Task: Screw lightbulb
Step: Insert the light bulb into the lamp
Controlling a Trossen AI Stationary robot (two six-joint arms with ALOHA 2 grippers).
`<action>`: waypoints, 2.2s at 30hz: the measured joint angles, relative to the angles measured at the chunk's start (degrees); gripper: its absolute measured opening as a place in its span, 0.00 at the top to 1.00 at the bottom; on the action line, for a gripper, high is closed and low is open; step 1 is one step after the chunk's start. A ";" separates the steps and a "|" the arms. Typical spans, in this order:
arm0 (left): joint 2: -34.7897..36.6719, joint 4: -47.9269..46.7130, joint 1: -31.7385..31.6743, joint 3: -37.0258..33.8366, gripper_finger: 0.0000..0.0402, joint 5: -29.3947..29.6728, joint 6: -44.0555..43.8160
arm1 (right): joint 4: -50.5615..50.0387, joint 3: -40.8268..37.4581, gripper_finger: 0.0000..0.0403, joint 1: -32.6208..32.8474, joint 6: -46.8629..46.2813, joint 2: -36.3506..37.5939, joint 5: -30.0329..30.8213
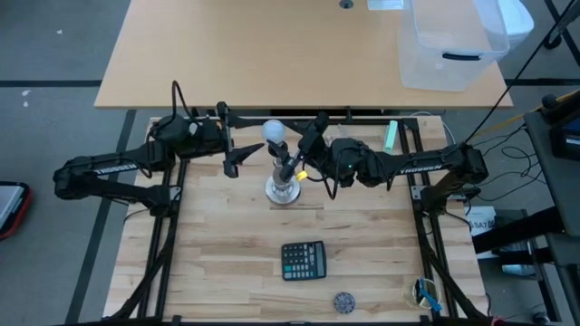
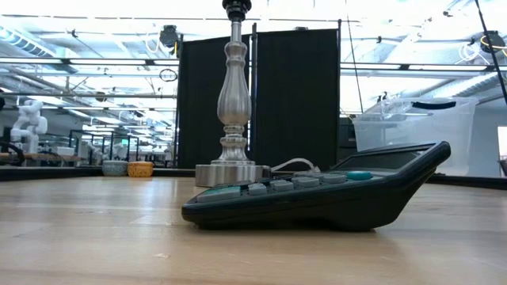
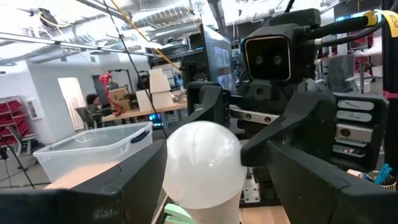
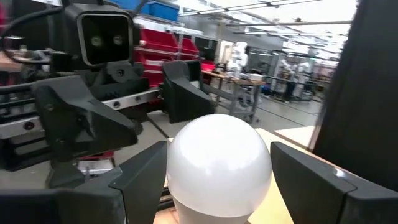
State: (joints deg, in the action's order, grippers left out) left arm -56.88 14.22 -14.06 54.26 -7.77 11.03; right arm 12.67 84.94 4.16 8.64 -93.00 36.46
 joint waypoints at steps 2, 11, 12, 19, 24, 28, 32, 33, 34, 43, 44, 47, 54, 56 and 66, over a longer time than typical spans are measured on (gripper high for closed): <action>0.00 -0.01 0.02 0.00 0.31 0.00 -0.02 | 0.26 -0.02 0.32 0.39 -0.12 -0.04 1.37; 0.02 0.00 -0.18 0.00 0.31 0.72 0.00 | 4.01 -1.27 0.32 1.29 -1.12 -0.04 5.80; 0.02 0.00 -0.30 0.00 0.31 0.79 -0.02 | 5.10 -1.69 0.32 1.46 -0.69 -0.04 6.48; 0.04 -0.03 -0.31 0.00 0.31 1.11 0.00 | 15.93 -6.39 0.32 2.49 3.92 -0.04 7.16; 0.07 -0.04 -0.63 0.00 0.31 1.14 -0.02 | 21.75 -9.38 0.32 3.28 8.26 0.02 6.95; 0.07 -0.44 -1.30 0.00 0.31 1.14 -0.06 | 21.79 -9.83 0.32 3.46 8.58 0.11 6.90; 0.07 -0.65 -1.81 0.02 0.31 1.14 -0.43 | 22.11 -9.84 0.32 3.44 8.58 0.11 7.37; 0.07 -0.80 -1.81 0.02 0.31 1.14 -0.44 | 22.39 -9.85 0.32 3.45 8.56 0.08 7.83; 0.07 -0.98 -1.80 0.02 0.31 1.14 -0.46 | 22.78 -9.87 0.32 3.46 8.57 -0.06 8.55; 0.07 -3.23 -1.79 0.04 0.31 1.13 -0.42 | 35.03 -10.21 0.33 3.49 12.67 -7.08 17.63; 0.07 -3.45 -1.79 0.04 0.31 1.14 -0.42 | 37.49 -10.17 0.33 3.47 13.82 -7.74 18.18; 0.07 -4.16 -1.79 0.04 0.31 1.11 -0.39 | 43.26 -10.01 0.33 3.48 17.17 -9.77 18.77; 0.07 -4.54 -1.79 0.04 0.31 1.11 -0.29 | 48.04 -9.98 0.33 4.71 22.19 -10.97 19.38; 0.07 -4.52 -1.79 0.04 0.31 1.11 -0.13 | 47.97 -9.98 0.33 5.00 22.38 -10.93 19.36; 0.08 -4.31 -1.79 0.04 0.31 1.11 -0.24 | 47.12 -9.90 0.32 7.20 26.94 -10.75 18.91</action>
State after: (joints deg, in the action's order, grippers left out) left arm -56.80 9.91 -15.86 54.30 -6.66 10.79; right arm 59.79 75.05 11.36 35.58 -103.74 55.37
